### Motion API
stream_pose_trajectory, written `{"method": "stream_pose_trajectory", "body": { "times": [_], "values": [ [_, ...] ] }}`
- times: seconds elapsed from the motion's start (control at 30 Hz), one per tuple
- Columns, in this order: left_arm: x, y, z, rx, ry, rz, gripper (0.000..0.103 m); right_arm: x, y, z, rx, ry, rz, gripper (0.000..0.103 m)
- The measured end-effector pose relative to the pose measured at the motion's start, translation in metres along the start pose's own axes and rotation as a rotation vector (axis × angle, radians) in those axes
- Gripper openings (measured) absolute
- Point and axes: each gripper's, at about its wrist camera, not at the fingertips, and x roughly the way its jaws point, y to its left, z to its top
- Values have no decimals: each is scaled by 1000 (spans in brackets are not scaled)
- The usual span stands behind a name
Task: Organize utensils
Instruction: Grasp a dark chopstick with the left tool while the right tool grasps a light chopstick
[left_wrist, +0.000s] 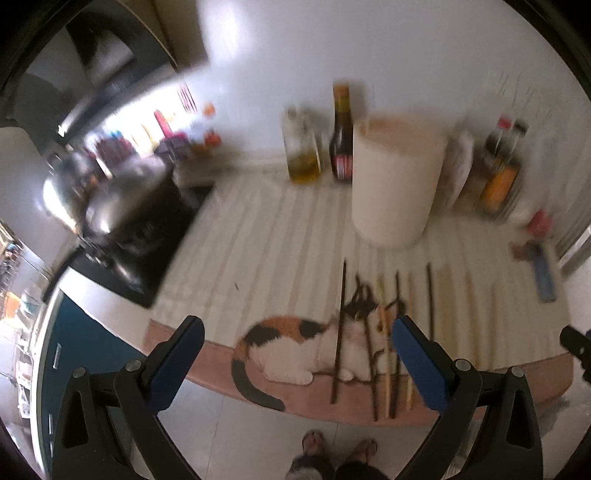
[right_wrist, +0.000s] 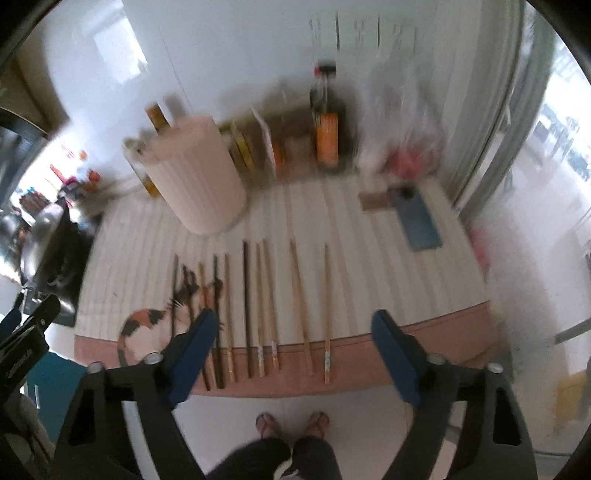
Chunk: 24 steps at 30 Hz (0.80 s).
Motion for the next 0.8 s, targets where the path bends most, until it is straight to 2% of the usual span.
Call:
{"method": "stream_pose_trajectory", "body": {
  "times": [0.1,0.13,0.17,0.2,0.23,0.27,0.33,0.53,0.67,0.7,0.73,0.8],
  "values": [
    [62,-7,-7,22,140,-17,95,47,-4,2,9,71,25,66],
    [73,-9,-9,26,167,-24,83,58,-7,3,13,89,37,59],
    [93,-12,-12,33,216,-34,74,77,-8,4,23,125,58,57],
    [112,-17,-14,44,260,-45,71,89,-8,4,29,148,67,53],
    [122,-20,-15,50,283,-53,63,103,-9,4,35,175,74,47],
    [139,-23,-17,59,314,-57,50,111,-10,4,39,188,74,45],
    [165,-31,-20,84,357,-82,40,132,-13,5,50,219,77,45],
    [208,-42,-17,110,421,-145,40,177,-24,15,102,297,37,45],
    [221,-51,-11,145,415,-184,40,199,-19,22,79,317,-12,45],
    [224,-52,-10,154,408,-189,37,205,-17,24,70,323,-21,45],
    [226,-53,-8,157,406,-194,25,212,-15,25,63,332,-29,45],
    [229,-53,-6,155,399,-218,14,224,-13,27,52,347,-38,45]
  ]
}}
